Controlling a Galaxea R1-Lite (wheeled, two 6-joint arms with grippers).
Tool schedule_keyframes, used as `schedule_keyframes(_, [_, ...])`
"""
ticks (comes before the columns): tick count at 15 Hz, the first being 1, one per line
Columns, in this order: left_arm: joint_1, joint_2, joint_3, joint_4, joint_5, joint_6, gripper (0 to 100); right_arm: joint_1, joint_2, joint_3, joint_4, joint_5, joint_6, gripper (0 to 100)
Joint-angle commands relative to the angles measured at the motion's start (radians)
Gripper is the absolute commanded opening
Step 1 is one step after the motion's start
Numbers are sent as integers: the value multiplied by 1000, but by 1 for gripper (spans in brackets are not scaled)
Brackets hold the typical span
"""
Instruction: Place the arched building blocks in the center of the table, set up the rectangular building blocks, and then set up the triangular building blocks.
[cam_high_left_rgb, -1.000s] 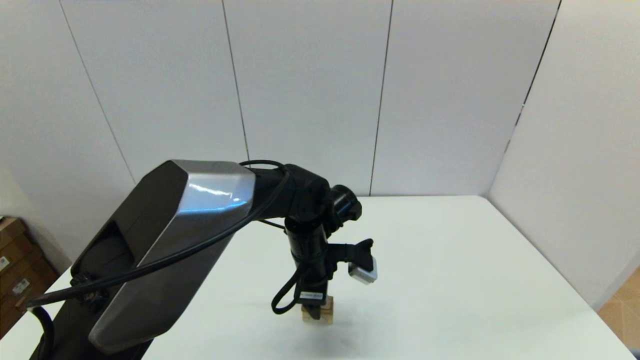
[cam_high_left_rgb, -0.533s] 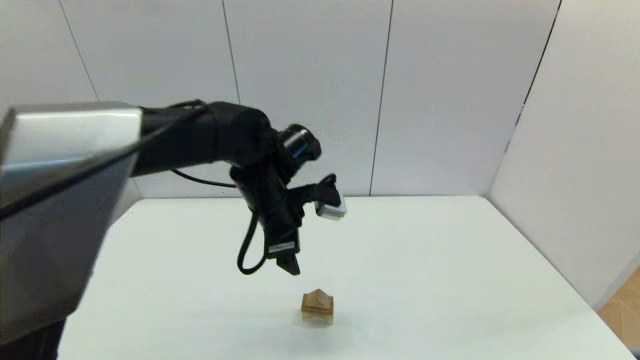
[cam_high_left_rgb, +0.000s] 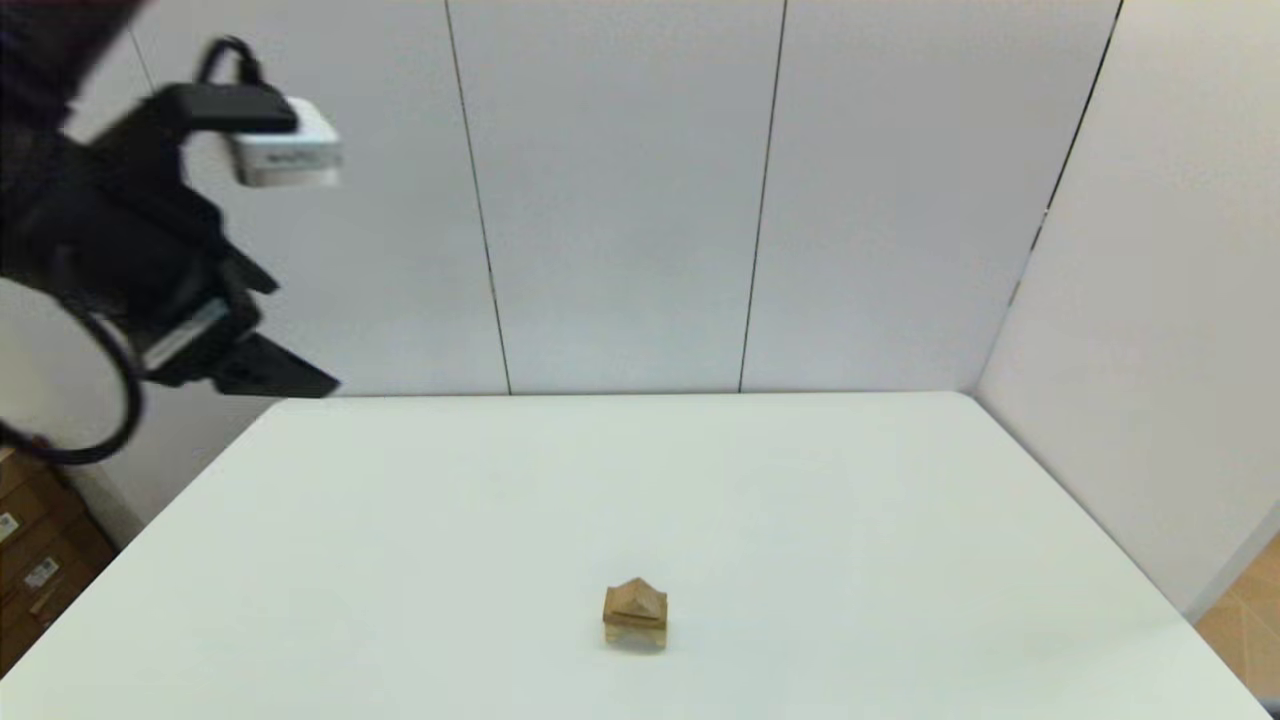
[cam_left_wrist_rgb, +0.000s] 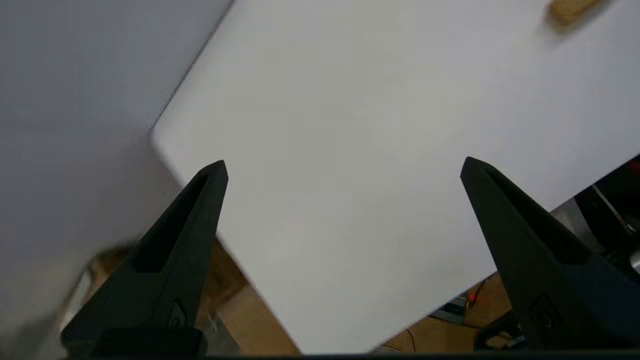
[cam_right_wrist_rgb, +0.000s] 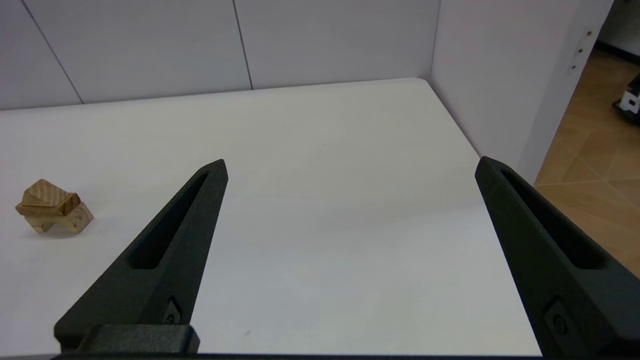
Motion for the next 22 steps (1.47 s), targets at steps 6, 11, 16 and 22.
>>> schedule_keyframes(6, [246, -996, 814, -331, 51, -133, 100, 0, 0, 0, 0, 0, 0, 100])
schedule_keyframes(11, [252, -1250, 1104, -540, 45, -176, 100, 0, 0, 0, 0, 0, 0, 100])
schedule_keyframes(16, [286, -1405, 1342, -684, 45, -242, 100, 0, 0, 0, 0, 0, 0, 100])
schedule_keyframes(22, [291, -1548, 1658, -886, -40, -355, 100, 0, 0, 0, 0, 0, 0, 100])
